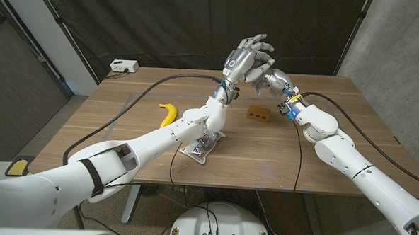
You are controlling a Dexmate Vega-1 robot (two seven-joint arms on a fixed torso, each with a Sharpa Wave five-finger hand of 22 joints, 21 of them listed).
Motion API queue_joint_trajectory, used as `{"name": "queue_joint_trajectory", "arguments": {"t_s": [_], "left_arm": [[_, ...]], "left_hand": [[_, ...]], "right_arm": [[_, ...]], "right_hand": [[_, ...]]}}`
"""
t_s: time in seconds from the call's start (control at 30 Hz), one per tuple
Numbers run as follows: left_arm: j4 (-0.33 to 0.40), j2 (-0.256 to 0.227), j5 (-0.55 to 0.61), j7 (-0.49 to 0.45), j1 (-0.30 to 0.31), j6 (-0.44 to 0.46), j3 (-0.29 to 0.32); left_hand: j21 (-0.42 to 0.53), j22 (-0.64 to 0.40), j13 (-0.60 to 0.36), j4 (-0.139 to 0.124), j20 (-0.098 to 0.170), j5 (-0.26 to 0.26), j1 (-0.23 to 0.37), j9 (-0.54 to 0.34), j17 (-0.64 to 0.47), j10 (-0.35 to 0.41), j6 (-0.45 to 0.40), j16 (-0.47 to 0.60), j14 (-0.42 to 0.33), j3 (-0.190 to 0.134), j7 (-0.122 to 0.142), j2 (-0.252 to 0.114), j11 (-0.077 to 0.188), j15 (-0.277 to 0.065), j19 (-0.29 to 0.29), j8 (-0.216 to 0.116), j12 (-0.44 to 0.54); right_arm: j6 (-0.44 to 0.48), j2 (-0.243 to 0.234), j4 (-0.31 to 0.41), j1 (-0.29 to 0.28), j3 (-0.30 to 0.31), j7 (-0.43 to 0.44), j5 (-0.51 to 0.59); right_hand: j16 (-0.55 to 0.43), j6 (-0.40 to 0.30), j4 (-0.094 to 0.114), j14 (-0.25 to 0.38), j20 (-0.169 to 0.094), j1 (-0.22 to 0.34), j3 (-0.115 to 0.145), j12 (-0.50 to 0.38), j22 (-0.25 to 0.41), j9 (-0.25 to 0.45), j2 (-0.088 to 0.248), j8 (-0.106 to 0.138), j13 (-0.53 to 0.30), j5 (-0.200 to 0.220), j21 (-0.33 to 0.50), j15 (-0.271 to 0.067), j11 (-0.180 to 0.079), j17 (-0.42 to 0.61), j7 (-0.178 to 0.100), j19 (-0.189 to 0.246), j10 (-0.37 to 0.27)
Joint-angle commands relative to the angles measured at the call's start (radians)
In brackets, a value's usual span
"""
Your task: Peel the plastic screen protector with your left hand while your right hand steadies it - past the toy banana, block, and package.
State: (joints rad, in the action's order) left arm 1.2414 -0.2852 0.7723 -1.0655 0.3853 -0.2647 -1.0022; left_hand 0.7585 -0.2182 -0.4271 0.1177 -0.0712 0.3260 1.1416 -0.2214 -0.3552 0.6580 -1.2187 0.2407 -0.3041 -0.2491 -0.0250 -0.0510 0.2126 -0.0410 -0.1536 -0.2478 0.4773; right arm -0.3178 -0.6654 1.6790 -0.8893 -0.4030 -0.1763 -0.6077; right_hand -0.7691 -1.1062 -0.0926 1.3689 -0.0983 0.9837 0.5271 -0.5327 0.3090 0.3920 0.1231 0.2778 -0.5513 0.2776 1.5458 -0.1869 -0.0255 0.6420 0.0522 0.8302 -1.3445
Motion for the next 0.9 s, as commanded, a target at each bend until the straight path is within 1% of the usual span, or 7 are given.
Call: {"name": "queue_joint_trajectory", "arguments": {"t_s": [0.03, 0.2, 0.4, 0.53, 0.6, 0.77, 0.9], "left_arm": [[-0.004, -0.008, 0.029, -0.012, -0.016, -0.018, -0.041], [-0.003, -0.011, 0.036, -0.011, -0.018, -0.024, -0.05], [-0.008, -0.014, 0.087, -0.051, -0.03, -0.007, -0.071], [-0.011, -0.01, 0.116, -0.051, -0.02, -0.017, -0.059], [-0.015, -0.009, 0.117, -0.051, -0.02, -0.025, -0.058], [-0.022, -0.009, 0.124, -0.051, -0.023, -0.036, -0.063], [-0.019, -0.018, 0.116, -0.042, -0.031, -0.035, -0.078]], "left_hand": [[0.006, -0.002, -0.005, 0.0, 0.009, 0.01, 0.003, -0.022, -0.005, 0.025, -0.068, 0.003, -0.006, 0.004, 0.059, 0.005, 0.009, -0.17, 0.002, -0.058, 0.007], [0.008, -0.002, -0.006, 0.0, 0.008, 0.014, 0.004, -0.023, -0.006, 0.026, -0.066, 0.003, -0.007, 0.005, 0.059, 0.005, 0.009, -0.17, 0.002, -0.059, 0.007], [0.01, -0.001, -0.008, -0.001, 0.011, 0.019, 0.004, -0.025, -0.007, 0.027, -0.066, 0.002, -0.007, 0.008, 0.059, 0.006, 0.009, -0.169, 0.001, -0.06, 0.007], [0.011, -0.001, -0.009, -0.002, 0.011, 0.021, 0.005, -0.025, -0.007, 0.026, -0.066, 0.002, -0.007, 0.009, 0.059, 0.006, 0.009, -0.169, 0.001, -0.06, 0.007], [0.011, -0.001, -0.009, -0.002, 0.012, 0.022, 0.005, -0.026, -0.007, 0.026, -0.066, 0.002, -0.007, 0.01, 0.062, 0.006, 0.009, -0.17, 0.001, -0.06, 0.007], [0.014, -0.001, -0.011, -0.002, 0.014, 0.026, 0.006, -0.027, -0.008, 0.027, -0.066, 0.001, -0.009, 0.011, 0.06, 0.006, 0.009, -0.171, -0.001, -0.061, 0.007], [0.015, 0.0, -0.012, -0.003, 0.013, 0.029, 0.007, -0.028, -0.009, 0.027, -0.067, 0.001, -0.01, 0.013, 0.059, 0.006, 0.009, -0.171, -0.002, -0.062, 0.007]], "right_arm": [[0.018, 0.01, 0.018, -0.019, 0.019, -0.017, -0.011], [0.023, 0.01, 0.023, -0.025, 0.024, -0.02, -0.013], [0.024, 0.018, 0.018, -0.029, 0.031, -0.034, -0.03], [0.024, 0.023, 0.017, -0.032, 0.036, -0.039, -0.039], [0.025, 0.025, 0.017, -0.033, 0.038, -0.037, -0.037], [0.027, 0.034, 0.01, -0.032, 0.042, -0.044, -0.044], [0.023, 0.041, 0.004, -0.031, 0.044, -0.048, -0.043]], "right_hand": [[-0.004, -0.044, -0.065, -0.019, -0.122, 0.011, 0.075, -0.005, 0.005, 0.003, 0.002, 0.003, -0.002, 0.007, 0.002, -0.033, -0.013, 0.004, 0.037, 0.01, -0.042], [-0.003, -0.043, -0.064, -0.018, -0.122, 0.011, 0.075, -0.007, 0.004, 0.006, 0.001, 0.002, -0.001, 0.008, 0.0, -0.034, -0.014, 0.001, 0.036, 0.01, -0.045], [-0.006, -0.048, -0.065, -0.017, -0.122, 0.012, 0.077, -0.008, 0.003, 0.005, 0.0, 0.002, -0.001, 0.01, -0.001, -0.033, -0.013, 0.005, 0.038, 0.011, -0.045], [-0.004, -0.046, -0.065, -0.015, -0.122, 0.013, 0.076, -0.009, 0.004, 0.006, 0.0, 0.001, 0.003, 0.01, 0.0, -0.034, -0.013, 0.0, 0.039, 0.013, -0.047], [-0.004, -0.047, -0.065, -0.015, -0.122, 0.014, 0.076, -0.01, 0.003, 0.006, 0.0, 0.001, 0.0, 0.011, -0.001, -0.034, -0.012, 0.0, 0.039, 0.012, -0.045], [-0.005, -0.048, -0.065, -0.014, -0.121, 0.014, 0.078, -0.01, 0.004, 0.006, -0.001, 0.0, 0.003, 0.012, 0.001, -0.034, -0.012, 0.003, 0.039, 0.015, -0.046], [-0.005, -0.047, -0.064, -0.013, -0.121, 0.015, 0.078, -0.012, 0.002, 0.008, -0.001, -0.001, 0.002, 0.014, -0.001, -0.034, -0.012, 0.002, 0.039, 0.015, -0.045]]}}
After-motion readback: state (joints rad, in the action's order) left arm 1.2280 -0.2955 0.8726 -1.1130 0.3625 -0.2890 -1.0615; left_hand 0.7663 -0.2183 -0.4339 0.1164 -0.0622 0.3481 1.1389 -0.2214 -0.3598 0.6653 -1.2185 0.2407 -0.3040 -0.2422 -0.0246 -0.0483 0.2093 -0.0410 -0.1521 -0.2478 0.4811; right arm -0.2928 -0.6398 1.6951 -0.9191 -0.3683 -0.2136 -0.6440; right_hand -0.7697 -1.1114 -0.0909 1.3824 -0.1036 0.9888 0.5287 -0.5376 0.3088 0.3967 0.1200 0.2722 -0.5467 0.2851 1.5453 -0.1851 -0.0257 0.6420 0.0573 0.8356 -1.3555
